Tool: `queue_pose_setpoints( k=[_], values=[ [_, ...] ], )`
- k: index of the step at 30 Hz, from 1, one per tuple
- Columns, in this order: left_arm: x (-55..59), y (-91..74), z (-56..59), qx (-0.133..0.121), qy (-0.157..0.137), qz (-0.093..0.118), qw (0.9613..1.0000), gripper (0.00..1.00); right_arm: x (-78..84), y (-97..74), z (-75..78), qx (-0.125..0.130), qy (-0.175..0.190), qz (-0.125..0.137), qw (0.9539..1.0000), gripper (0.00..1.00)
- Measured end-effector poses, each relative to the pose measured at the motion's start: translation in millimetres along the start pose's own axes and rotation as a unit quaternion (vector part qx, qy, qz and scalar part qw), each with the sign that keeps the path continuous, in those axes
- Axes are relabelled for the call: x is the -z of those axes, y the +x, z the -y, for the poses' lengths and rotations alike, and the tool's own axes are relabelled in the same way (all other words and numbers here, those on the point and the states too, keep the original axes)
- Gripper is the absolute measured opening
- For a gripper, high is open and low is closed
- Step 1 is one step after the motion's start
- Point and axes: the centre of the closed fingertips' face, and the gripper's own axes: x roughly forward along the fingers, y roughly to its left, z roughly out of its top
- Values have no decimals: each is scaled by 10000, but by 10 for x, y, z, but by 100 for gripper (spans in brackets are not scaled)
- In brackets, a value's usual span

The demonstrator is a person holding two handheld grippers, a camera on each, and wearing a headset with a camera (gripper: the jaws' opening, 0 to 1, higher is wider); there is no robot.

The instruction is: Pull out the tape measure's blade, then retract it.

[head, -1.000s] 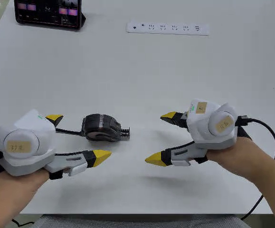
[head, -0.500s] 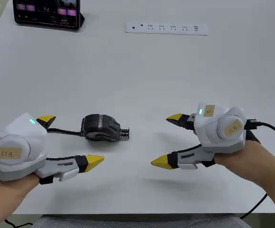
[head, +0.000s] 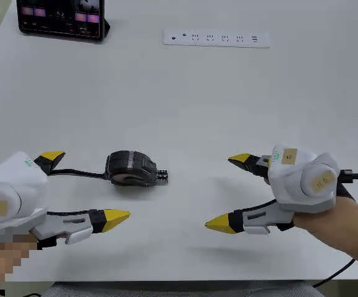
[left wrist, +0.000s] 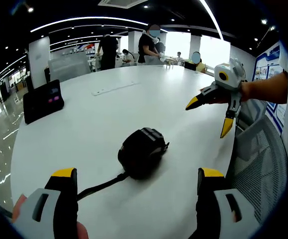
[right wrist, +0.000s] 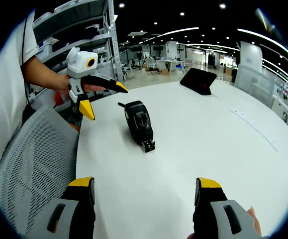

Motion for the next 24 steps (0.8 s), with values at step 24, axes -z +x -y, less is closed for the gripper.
queue_pose_setpoints(
  k=[24],
  values=[
    [75,-149,18,289,29,-14,9996,99,21,-236,1,146,190,191,9995,99]
  ],
)
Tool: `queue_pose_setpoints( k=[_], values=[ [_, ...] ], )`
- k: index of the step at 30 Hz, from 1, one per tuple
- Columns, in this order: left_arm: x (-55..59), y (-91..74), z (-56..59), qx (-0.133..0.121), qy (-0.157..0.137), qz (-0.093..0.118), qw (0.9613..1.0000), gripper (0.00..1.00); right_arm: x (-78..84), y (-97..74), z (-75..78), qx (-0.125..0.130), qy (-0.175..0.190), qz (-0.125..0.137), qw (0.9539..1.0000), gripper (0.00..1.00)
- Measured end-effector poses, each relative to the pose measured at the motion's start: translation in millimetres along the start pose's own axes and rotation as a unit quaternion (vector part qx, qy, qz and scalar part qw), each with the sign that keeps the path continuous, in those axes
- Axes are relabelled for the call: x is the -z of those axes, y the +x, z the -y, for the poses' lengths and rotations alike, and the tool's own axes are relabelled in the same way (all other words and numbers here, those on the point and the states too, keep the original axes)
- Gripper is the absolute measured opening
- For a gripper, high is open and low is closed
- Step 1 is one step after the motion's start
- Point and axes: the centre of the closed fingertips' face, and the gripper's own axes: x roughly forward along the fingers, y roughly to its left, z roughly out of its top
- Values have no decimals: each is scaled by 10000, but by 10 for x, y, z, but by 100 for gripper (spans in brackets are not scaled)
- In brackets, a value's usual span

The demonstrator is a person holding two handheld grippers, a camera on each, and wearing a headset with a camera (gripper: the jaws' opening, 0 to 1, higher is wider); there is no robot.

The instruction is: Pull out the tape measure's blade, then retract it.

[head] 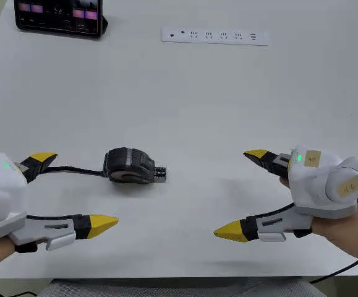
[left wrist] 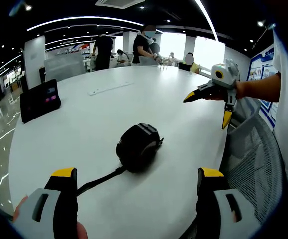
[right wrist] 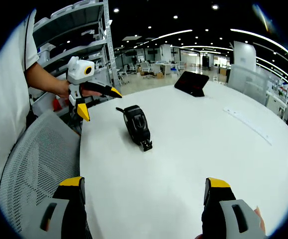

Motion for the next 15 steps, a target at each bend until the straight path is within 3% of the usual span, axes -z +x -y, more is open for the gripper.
queue_pose_setpoints(
  k=[15],
  values=[
    [70,-87,-9,107,32,-78,9999,99,149,-223,55,180,177,-11,9997,99]
  ],
)
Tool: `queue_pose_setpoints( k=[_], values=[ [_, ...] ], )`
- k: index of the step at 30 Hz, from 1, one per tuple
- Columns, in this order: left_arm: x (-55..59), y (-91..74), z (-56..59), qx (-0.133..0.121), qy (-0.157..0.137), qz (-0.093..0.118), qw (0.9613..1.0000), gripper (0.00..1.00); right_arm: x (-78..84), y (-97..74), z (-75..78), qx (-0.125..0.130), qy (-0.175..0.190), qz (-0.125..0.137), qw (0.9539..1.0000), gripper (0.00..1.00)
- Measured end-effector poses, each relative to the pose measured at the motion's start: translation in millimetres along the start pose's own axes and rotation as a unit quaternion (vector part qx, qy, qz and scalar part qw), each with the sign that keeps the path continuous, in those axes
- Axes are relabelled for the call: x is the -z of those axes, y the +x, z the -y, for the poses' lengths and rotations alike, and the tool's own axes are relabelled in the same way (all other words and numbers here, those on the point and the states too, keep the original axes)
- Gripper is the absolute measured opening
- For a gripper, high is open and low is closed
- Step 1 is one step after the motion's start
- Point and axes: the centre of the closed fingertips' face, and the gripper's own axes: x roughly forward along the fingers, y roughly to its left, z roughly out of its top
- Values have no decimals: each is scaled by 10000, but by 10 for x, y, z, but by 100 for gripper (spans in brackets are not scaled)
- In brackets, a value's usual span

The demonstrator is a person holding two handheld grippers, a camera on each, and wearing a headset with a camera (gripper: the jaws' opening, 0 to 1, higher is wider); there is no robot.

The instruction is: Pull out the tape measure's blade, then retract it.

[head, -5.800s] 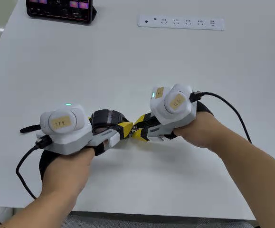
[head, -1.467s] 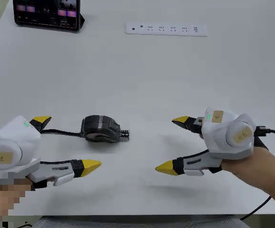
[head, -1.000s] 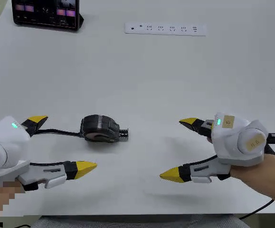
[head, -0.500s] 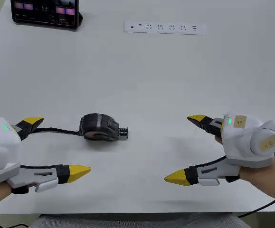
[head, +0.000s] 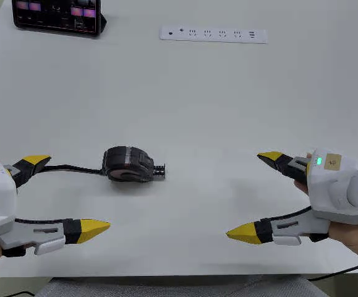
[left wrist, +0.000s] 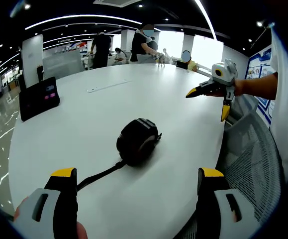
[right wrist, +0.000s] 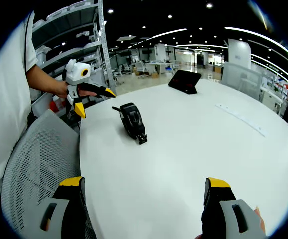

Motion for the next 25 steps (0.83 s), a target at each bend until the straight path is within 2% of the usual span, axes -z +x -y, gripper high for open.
queue_pose_setpoints(
  k=[10,11,12,13,25],
  values=[
    [52,-13,27,111,-81,-97,9999,99,100,-110,58,96,71,-73,9999,99],
    [48,-13,5,49,-59,-79,9999,99,111,-117,62,100,81,-80,9999,99],
    [75,-7,42,180,-109,-152,9997,98,120,-124,65,107,93,-88,9999,99],
    [76,-4,4,69,-86,-136,9998,99,134,-135,68,114,105,-92,9998,99],
    [92,-10,15,110,-51,-147,9998,99,231,-195,55,150,187,-183,9995,99]
  ],
)
